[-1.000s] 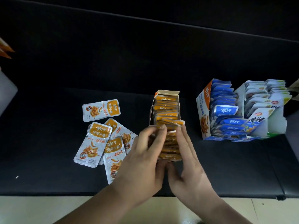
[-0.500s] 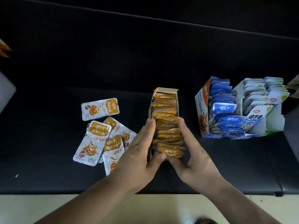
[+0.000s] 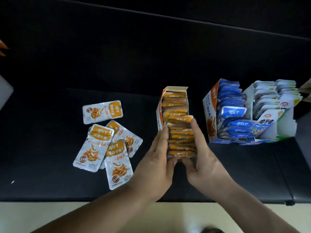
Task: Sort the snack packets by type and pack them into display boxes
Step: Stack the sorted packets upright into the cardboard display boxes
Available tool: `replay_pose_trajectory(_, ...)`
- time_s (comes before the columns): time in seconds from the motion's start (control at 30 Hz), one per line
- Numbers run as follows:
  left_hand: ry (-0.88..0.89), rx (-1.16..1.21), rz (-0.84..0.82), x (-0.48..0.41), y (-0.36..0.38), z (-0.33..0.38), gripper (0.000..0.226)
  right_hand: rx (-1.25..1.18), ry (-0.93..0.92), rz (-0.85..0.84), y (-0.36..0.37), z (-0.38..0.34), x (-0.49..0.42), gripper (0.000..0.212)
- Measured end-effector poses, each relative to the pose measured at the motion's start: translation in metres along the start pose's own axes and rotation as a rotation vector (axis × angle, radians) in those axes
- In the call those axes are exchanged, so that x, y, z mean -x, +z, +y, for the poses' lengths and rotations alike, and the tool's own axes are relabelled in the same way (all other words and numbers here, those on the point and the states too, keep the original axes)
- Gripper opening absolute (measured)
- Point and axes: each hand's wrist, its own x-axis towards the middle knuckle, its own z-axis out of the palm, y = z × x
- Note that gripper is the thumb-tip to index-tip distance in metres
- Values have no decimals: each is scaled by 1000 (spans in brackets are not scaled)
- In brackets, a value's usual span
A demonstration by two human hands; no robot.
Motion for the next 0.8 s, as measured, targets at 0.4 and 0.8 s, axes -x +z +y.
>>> replay_pose_trajectory(0.4, -119, -37, 122, 38, -25, -20, 79, 104, -163, 262, -5, 1, 6, 116)
replay_pose_trajectory(0.8, -395, -643, 91, 73, -81, -102, 93, 28, -183, -101, 91, -90, -17, 46)
